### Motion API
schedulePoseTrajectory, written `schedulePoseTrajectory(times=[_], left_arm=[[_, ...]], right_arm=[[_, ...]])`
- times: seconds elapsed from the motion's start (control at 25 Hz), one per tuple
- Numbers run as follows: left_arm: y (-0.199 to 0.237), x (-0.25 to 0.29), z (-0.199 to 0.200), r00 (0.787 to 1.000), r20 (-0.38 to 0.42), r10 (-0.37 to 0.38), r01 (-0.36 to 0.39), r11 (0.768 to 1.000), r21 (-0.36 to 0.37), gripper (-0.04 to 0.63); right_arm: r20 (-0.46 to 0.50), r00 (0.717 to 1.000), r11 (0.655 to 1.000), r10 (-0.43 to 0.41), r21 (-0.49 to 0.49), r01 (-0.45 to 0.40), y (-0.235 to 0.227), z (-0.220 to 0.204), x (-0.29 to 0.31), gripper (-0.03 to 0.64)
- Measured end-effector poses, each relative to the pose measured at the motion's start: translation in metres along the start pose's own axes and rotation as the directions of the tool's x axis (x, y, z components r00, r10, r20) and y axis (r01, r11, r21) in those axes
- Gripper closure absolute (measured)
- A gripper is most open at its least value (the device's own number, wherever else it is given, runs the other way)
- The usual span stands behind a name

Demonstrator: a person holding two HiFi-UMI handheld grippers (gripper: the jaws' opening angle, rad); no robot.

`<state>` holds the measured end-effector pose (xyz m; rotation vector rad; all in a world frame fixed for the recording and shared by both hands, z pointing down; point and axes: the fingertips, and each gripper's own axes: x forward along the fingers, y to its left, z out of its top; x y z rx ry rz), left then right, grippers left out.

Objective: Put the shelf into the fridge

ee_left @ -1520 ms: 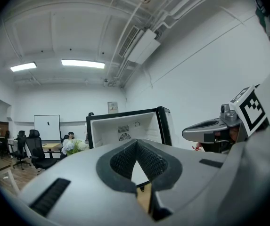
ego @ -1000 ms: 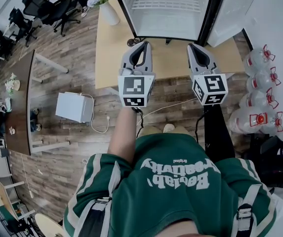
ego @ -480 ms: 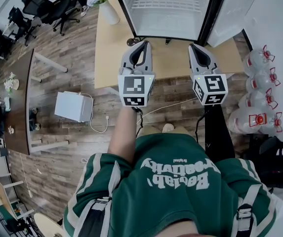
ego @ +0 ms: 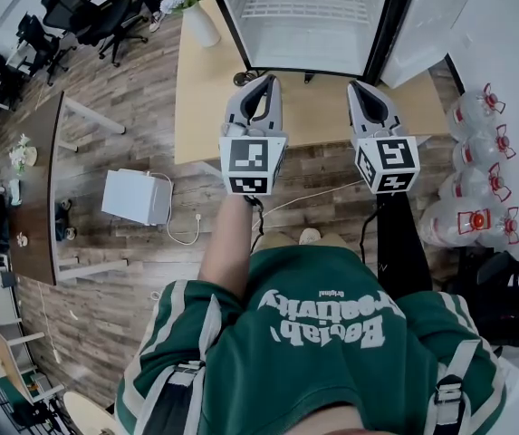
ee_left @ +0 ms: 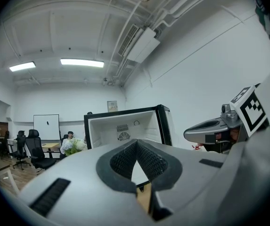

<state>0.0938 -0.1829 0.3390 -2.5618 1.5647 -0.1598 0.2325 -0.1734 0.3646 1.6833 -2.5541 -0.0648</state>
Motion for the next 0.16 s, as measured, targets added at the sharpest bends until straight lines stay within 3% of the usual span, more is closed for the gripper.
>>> schedulePoseTrajectory(times=[0.16], left_arm=[[-0.0006, 0.0027, -0.0005, 1.0, -0.003, 0.001, -0.001, 1.0, 0.004, 0.597]], right_arm=[[-0.003, 1.0, 1.0, 0.006, 0.002, -0.006, -0.0006, -0.0013, 0.0014, 0.614]])
